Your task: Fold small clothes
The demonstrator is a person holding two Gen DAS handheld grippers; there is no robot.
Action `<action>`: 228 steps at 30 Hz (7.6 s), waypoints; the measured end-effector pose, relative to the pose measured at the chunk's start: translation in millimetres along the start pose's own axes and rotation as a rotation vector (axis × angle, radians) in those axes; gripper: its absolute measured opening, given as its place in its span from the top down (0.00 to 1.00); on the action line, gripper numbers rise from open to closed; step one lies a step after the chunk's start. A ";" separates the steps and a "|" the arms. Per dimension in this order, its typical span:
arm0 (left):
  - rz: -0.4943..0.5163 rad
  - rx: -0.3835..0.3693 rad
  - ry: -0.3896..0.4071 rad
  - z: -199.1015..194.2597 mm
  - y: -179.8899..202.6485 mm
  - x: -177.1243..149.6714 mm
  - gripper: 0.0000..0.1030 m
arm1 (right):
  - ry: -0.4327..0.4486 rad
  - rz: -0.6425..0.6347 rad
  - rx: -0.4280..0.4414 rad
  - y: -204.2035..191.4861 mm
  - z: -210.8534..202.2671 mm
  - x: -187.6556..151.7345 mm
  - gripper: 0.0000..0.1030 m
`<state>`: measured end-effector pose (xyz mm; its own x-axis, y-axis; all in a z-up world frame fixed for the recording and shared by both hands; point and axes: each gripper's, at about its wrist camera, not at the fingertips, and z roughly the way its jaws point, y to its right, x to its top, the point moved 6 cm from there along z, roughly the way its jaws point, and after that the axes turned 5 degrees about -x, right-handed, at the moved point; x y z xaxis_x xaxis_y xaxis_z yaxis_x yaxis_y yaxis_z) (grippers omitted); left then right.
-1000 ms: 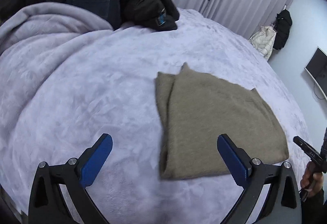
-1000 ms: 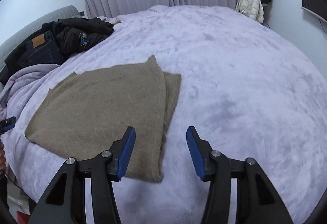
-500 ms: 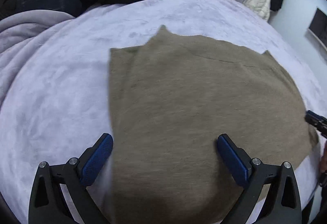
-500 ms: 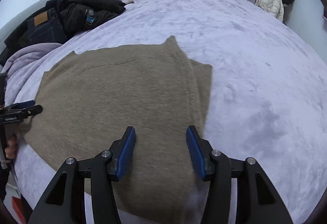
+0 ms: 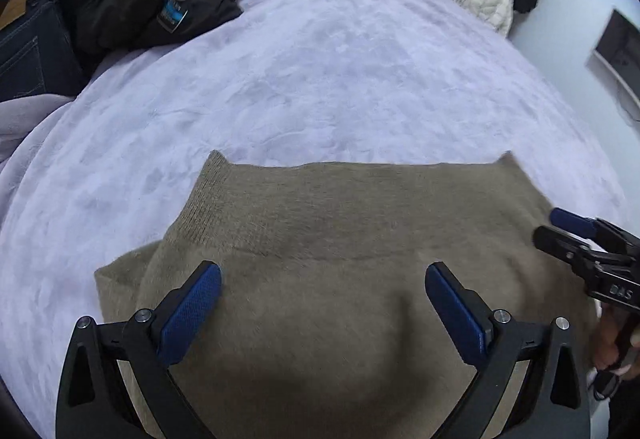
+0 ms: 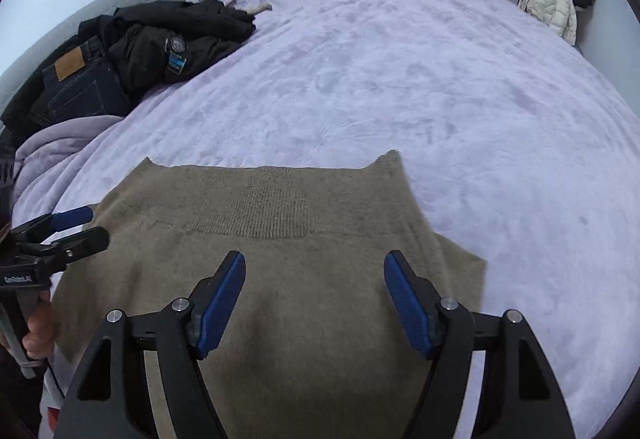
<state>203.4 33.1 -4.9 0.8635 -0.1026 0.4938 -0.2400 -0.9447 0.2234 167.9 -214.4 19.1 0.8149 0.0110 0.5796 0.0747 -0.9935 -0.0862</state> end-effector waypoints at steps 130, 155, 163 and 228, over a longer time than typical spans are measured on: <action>0.042 0.027 -0.271 -14.1 271.8 -43.8 0.85 | 0.116 0.093 -0.294 117.6 -121.9 -153.9 0.02; 0.073 -0.014 -0.081 -66.6 199.3 -97.1 0.18 | 0.175 0.205 0.316 101.4 -150.8 -134.9 0.03; 0.182 0.057 -0.049 -42.0 227.5 -120.5 0.18 | -0.140 0.347 0.516 85.8 -61.4 -85.0 0.37; 0.072 -0.086 -0.070 -20.4 178.9 -118.6 0.18 | -0.083 0.089 0.383 58.5 -61.4 -100.1 0.68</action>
<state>49.1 -117.3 -6.3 0.8710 -0.1934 0.4517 -0.3370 -0.9042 0.2625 55.4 -280.5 5.8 0.8702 -0.0482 0.4904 0.1983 -0.8768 -0.4381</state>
